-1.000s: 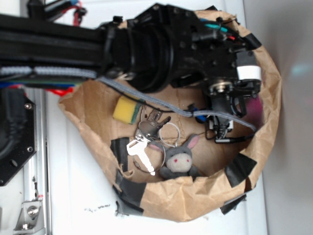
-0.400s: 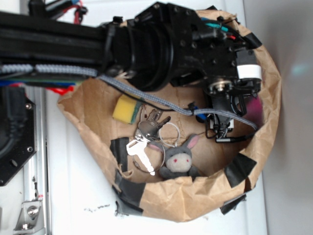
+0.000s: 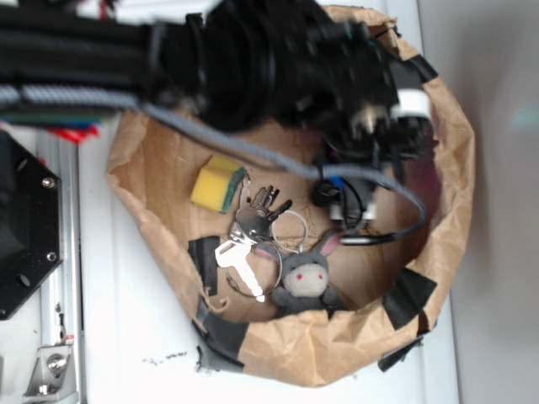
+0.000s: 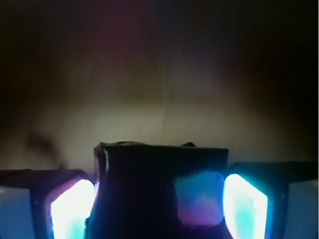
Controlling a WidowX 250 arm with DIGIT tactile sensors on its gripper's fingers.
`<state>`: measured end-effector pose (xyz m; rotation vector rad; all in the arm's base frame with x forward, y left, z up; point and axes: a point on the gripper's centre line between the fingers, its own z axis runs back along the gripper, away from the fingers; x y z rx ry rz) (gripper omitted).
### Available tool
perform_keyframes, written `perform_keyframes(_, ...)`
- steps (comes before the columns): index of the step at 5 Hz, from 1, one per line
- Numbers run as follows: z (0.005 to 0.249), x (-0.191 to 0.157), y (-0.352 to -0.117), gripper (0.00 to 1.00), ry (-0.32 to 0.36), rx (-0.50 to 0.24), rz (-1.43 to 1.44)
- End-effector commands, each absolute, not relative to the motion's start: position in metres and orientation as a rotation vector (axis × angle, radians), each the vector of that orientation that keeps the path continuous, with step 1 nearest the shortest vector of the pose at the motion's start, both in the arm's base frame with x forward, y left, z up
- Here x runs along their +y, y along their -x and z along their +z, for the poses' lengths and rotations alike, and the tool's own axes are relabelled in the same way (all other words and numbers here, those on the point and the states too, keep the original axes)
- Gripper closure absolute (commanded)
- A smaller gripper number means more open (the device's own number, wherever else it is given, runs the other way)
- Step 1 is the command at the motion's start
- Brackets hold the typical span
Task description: Grab the black box.
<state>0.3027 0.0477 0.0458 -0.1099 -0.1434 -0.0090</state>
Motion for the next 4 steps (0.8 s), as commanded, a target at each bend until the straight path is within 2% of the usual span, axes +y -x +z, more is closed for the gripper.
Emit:
perform_keyframes(1, 0.099, 0.04, -0.296, 1.0, 0.173, -0.236, -0.102)
perform_keyframes(2, 0.096, 0.037, -0.297, 1.0, 0.143, -0.229, -0.108)
perform_keyframes(3, 0.092, 0.031, -0.296, 1.0, 0.089, -0.322, -0.122)
perform_keyframes(4, 0.083, 0.033, -0.295, 1.0, -0.025, -0.417, 0.025)
